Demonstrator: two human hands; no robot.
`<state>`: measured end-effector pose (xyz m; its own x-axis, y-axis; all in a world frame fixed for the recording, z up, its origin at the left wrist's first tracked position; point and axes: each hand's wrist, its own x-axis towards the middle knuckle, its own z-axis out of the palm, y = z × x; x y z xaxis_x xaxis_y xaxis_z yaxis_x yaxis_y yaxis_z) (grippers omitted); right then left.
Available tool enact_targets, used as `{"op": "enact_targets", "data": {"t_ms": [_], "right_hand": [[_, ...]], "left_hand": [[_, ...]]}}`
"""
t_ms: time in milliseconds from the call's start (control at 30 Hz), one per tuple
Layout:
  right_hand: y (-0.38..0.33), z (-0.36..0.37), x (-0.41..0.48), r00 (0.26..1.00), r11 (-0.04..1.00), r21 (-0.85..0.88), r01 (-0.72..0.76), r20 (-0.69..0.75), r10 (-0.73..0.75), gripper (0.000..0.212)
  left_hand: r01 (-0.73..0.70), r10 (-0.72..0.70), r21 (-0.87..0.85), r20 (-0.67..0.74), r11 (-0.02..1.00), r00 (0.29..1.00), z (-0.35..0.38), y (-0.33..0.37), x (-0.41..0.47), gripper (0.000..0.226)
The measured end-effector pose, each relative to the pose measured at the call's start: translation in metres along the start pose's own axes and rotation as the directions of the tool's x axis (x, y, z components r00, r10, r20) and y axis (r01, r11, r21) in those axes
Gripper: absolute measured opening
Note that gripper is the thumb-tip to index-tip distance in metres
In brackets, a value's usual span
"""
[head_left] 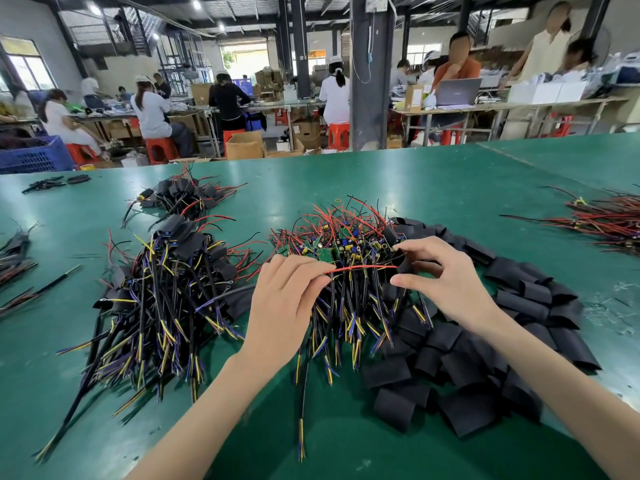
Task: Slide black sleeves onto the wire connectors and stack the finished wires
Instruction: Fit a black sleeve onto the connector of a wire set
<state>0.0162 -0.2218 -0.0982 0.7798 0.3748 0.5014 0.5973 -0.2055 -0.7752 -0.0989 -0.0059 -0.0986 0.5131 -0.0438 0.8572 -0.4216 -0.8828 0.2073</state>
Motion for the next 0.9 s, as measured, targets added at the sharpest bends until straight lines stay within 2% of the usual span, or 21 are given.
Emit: {"op": "enact_targets", "data": {"t_ms": [167,367,467,567,633,733,900], "right_hand": [[0.000,0.000,0.001,0.995,1.000,-0.016,0.020,-0.093,-0.021,0.045],[0.000,-0.001,0.001,0.997,1.000,-0.007,-0.003,-0.083,0.002,0.042],[-0.004,-0.001,-0.001,0.991,0.983,-0.139,0.120,-0.049,-0.128,0.040],[-0.008,0.003,-0.003,0.942,0.867,-0.375,0.327,0.052,-0.333,0.040],[-0.010,0.010,-0.006,0.916,0.805,-0.444,0.394,0.123,-0.381,0.041],[-0.015,0.021,-0.012,0.898,0.784,-0.439,0.438,0.173,-0.405,0.044],[-0.026,0.031,-0.020,0.891,0.805,-0.381,0.454,0.220,-0.398,0.045]], "left_hand": [[0.024,-0.024,0.024,-0.006,0.999,1.000,0.000,0.000,0.000,0.027],[0.024,-0.024,0.029,0.002,0.999,1.000,0.001,-0.001,-0.001,0.025],[0.029,-0.030,0.011,0.032,1.000,0.999,0.001,0.000,-0.001,0.026],[0.050,-0.050,0.006,0.101,0.999,0.994,0.002,0.002,-0.001,0.030],[0.045,-0.049,0.025,0.172,0.999,0.984,0.003,0.004,-0.002,0.036],[0.027,-0.036,0.036,0.278,0.999,0.960,0.003,0.006,-0.005,0.037],[0.109,-0.065,-0.097,0.379,0.989,0.923,0.009,0.009,-0.010,0.038]]}}
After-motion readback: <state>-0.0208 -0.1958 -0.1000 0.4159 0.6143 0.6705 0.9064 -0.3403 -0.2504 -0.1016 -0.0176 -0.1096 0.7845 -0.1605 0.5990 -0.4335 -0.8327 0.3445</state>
